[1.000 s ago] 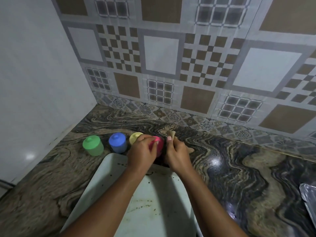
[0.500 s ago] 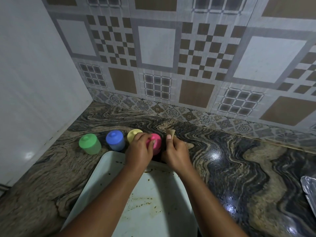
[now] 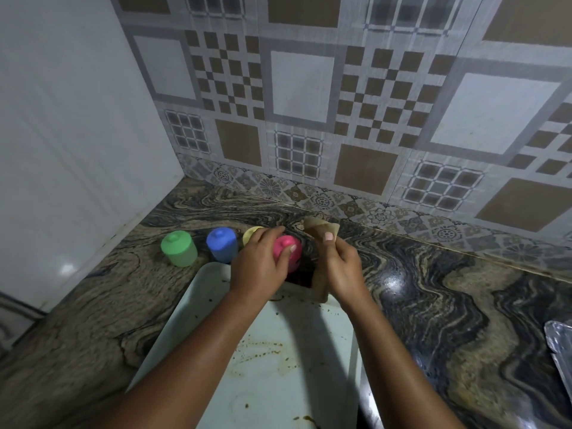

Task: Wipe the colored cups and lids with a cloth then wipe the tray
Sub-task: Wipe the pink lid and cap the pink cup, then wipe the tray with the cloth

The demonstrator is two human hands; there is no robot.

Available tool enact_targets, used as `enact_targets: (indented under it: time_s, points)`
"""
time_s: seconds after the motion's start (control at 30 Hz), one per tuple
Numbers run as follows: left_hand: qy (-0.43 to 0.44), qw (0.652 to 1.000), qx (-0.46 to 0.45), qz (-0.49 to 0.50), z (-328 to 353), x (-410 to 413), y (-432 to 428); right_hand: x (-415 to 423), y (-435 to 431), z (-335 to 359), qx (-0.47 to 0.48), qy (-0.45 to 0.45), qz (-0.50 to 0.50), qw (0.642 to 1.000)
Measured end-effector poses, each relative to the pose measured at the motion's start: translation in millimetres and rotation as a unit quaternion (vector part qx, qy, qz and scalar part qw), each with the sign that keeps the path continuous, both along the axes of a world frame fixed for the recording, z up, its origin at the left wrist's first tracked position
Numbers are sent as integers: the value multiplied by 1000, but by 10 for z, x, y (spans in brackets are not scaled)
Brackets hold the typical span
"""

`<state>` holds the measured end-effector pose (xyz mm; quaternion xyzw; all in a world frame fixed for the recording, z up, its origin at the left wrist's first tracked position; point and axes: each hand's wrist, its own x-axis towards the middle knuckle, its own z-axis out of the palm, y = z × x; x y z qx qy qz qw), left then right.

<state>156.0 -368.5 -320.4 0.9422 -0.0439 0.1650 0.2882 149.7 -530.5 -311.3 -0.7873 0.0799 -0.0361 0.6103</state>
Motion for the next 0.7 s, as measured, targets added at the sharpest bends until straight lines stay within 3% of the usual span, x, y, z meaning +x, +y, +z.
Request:
enact_targets:
  time_s: [0.07, 0.13, 0.3, 0.43, 0.7]
  points:
    - [3, 994, -112, 2, 107, -158, 17, -125, -24, 114, 70, 8, -9, 997]
    - [81, 968, -238, 4, 209, -348, 85, -310, -47, 236, 143, 27, -2, 989]
    - [273, 858, -435, 12, 334, -961, 333, -879, 65, 511, 270, 76, 63, 958]
    - [291, 833, -470, 23, 313, -1437, 542, -1373, 293, 571, 253, 113, 118, 954]
    - [271, 831, -485, 40, 287, -2051, 937, -1839, 688, 389, 166, 166, 152, 960]
